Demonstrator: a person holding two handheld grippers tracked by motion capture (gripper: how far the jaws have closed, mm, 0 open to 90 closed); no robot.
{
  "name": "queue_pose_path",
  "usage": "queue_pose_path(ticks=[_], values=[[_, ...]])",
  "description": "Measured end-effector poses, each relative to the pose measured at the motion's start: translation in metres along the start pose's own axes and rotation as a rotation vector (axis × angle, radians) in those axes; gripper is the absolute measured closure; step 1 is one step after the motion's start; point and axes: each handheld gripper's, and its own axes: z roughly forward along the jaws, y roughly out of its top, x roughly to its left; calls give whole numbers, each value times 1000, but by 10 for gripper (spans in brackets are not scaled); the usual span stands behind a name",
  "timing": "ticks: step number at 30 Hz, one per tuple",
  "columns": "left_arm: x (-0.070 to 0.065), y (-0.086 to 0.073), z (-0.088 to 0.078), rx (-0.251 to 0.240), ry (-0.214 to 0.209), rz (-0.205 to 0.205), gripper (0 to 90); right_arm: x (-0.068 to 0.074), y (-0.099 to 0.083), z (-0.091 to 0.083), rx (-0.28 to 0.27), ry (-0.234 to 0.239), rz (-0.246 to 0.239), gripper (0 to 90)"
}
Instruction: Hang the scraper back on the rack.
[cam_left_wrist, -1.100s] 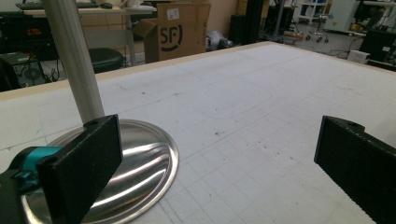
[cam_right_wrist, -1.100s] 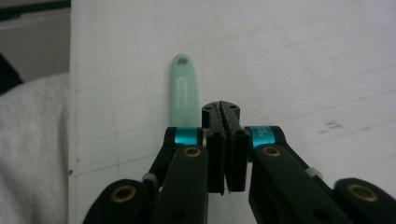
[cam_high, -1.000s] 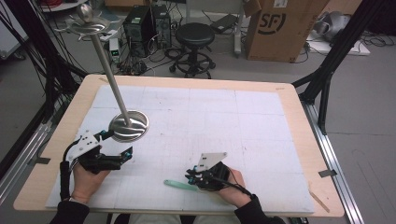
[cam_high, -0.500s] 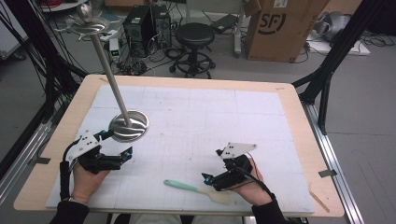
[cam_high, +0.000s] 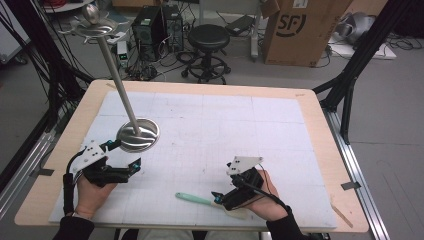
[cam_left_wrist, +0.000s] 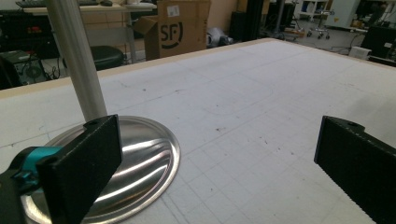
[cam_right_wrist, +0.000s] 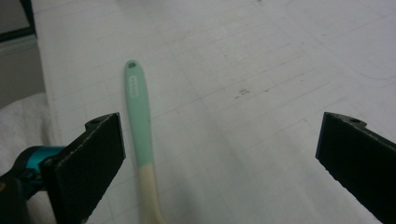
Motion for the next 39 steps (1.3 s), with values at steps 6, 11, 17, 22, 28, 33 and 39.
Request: queue_pose_path(ticks=[6,11,17,22,28,33,39], values=[[-1,0,0,-4,1,0,17,7,8,10,83,80,-48,45],[-1,1,2,-13,-1,-10,17,11,13,20,183,109,-99,91],[0,0,4,-4,-11,-12,17,22,15,28,331,141,-163,270],[-1,0,3,-7,-11,-12,17,27,17,36,432,144,-200,423],[0,-1,5,1,-20,-15,17,29,18,40,506,154,-229,606],[0,-1,5,-2,-17,-20,17,31,20,41,536,164,-228,684],[0,-1,4,3,-20,-14,17,35,27,45,619,141,-223,748]])
